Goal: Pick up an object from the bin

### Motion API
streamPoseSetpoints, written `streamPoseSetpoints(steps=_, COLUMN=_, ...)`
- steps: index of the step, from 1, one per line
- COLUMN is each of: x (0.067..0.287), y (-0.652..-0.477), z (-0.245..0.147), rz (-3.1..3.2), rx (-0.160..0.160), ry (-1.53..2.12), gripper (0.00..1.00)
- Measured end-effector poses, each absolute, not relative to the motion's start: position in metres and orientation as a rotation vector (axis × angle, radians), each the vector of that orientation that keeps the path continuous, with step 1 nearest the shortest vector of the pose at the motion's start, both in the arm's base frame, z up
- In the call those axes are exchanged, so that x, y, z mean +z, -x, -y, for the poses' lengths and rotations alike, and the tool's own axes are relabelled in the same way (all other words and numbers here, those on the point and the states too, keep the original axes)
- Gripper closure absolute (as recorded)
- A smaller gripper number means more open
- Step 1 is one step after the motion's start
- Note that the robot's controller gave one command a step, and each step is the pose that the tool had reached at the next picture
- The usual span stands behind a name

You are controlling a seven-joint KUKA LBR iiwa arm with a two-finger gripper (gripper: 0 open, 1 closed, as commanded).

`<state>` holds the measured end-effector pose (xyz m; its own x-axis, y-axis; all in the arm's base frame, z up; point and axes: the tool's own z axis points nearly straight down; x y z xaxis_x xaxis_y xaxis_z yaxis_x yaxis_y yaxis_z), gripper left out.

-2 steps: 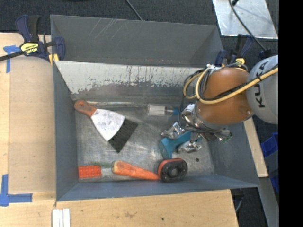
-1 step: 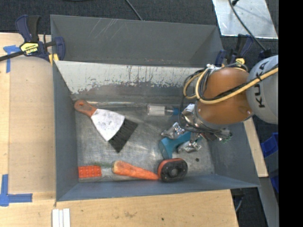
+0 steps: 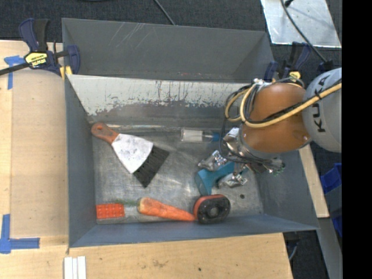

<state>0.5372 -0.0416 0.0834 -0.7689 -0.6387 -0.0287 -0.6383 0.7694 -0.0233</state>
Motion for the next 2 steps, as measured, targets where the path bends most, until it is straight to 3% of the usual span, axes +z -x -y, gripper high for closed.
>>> streamPoseSetpoints(steps=1, x=0.1095, y=-0.5205, z=0.0284, rz=-2.928, rx=-0.005, ry=1.112, gripper=1.0)
streamPoseSetpoints(steps=2, x=0.1071, y=-0.5287, z=0.0279, rz=-2.937, rx=0.003, ry=1.121, gripper=1.0)
